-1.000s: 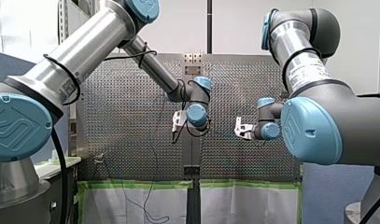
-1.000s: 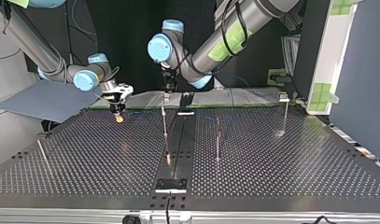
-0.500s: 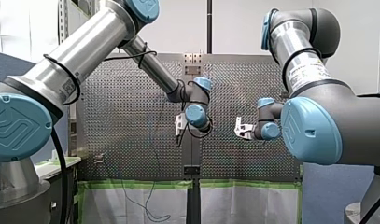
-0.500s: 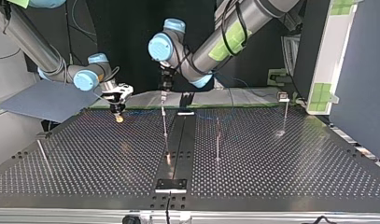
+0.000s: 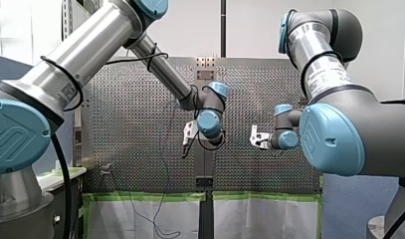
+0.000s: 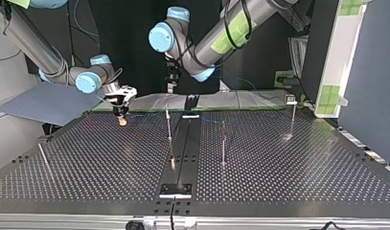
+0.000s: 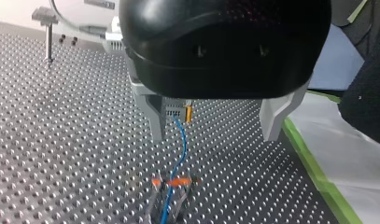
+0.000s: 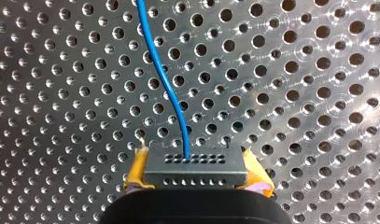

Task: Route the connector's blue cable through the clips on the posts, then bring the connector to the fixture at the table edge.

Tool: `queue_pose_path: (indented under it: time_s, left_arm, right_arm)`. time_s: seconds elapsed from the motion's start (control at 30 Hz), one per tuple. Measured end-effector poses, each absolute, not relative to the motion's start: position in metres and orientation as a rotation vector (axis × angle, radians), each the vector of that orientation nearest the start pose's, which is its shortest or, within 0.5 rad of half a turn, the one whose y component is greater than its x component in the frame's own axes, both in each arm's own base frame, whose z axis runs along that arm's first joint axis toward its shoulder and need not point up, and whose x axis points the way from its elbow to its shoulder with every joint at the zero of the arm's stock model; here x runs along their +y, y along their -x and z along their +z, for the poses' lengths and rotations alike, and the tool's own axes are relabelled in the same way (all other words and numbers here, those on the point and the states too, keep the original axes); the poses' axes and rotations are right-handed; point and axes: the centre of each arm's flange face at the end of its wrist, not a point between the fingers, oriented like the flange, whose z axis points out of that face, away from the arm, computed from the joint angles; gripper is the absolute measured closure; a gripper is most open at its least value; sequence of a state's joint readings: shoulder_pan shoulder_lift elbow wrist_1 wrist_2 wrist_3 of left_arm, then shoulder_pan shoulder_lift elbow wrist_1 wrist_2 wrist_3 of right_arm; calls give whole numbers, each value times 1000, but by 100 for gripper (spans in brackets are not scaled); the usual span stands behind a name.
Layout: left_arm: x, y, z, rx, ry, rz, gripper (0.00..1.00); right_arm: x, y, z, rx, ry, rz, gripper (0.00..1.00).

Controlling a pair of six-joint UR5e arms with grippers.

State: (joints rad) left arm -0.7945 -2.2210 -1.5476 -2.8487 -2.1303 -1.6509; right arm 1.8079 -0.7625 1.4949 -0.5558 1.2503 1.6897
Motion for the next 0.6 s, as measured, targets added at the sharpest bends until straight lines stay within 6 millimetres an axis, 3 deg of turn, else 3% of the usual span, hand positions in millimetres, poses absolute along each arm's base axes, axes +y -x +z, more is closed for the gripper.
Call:
queue_pose_path:
  time_s: [0.4, 0.6]
  left_arm:
    - [-508, -311, 193, 1797, -307, -55, 0]
    - [-498, -298, 206, 1762, -260, -47, 0]
  right_arm:
    - [-617, -319, 79, -1152, -1717, 1599, 100]
    - [-616, -321, 79, -1151, -1719, 1603, 100]
